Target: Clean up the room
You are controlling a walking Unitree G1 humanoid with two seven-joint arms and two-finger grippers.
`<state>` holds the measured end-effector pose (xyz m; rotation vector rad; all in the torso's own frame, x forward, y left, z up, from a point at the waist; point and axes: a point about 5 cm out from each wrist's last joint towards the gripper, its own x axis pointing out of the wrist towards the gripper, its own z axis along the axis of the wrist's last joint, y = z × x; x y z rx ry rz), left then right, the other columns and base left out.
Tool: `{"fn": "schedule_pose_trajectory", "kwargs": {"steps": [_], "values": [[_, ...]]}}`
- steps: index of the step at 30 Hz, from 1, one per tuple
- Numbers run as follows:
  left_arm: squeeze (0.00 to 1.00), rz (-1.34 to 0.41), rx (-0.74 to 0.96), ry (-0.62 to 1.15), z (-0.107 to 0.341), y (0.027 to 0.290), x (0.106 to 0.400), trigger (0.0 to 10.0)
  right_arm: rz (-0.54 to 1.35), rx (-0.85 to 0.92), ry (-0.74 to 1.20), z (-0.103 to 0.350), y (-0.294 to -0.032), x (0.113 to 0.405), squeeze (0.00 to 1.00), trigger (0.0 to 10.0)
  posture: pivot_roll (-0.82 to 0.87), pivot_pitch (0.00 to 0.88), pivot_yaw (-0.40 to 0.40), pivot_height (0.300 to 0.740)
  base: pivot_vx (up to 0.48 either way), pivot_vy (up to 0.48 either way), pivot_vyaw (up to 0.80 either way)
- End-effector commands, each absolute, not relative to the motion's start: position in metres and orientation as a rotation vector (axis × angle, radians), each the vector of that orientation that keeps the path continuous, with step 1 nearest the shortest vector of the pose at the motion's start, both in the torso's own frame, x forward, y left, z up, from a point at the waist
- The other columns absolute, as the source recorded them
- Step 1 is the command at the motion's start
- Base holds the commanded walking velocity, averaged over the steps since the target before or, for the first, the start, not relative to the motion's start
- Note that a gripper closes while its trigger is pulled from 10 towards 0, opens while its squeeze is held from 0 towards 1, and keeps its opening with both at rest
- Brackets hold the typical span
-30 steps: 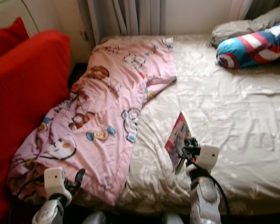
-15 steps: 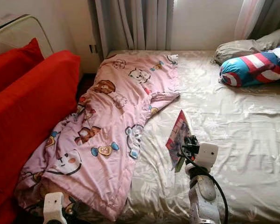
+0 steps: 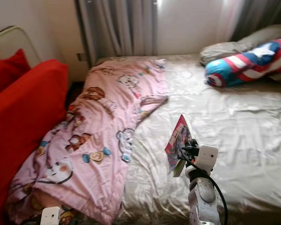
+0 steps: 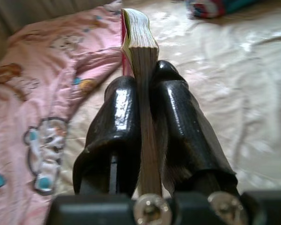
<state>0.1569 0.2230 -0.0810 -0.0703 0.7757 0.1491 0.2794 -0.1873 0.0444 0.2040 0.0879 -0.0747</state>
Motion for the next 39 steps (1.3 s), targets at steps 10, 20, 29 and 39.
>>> {"fn": "schedule_pose_trajectory", "kwargs": {"steps": [10, 20, 29, 39], "values": [[0.0, 0.142, -0.033, 0.776, -0.0806, 0.2257, 0.1565, 10.0, -0.083, 0.213, 0.069, 0.0475, -0.1838, 0.2821, 0.0, 10.0, -0.08, 0.045, 0.01, 0.74, 0.0, -0.278, -0.07], [0.0, 0.142, -0.027, 0.774, -0.0804, 0.2256, 0.157, 10.0, -0.08, 0.214, 0.079, 0.0466, -0.1825, 0.2827, 0.0, 10.0, -0.08, 0.053, 0.011, 0.74, 0.0, -0.319, -0.47], [0.0, 0.14, -0.028, 0.774, -0.0803, 0.2251, 0.1578, 10.0, -0.078, 0.219, 0.068, 0.0477, -0.1814, 0.2833, 0.0, 10.0, -0.07, 0.056, 0.012, 0.74, 0.0, -0.328, 0.0], [0.0, 0.14, -0.029, 0.775, -0.08, 0.2252, 0.1586, 10.0, -0.076, 0.222, 0.067, 0.0475, -0.1809, 0.2839, 0.0, 10.0, -0.07, 0.056, 0.012, 0.74, 0.0, -0.325, 0.0]]}}
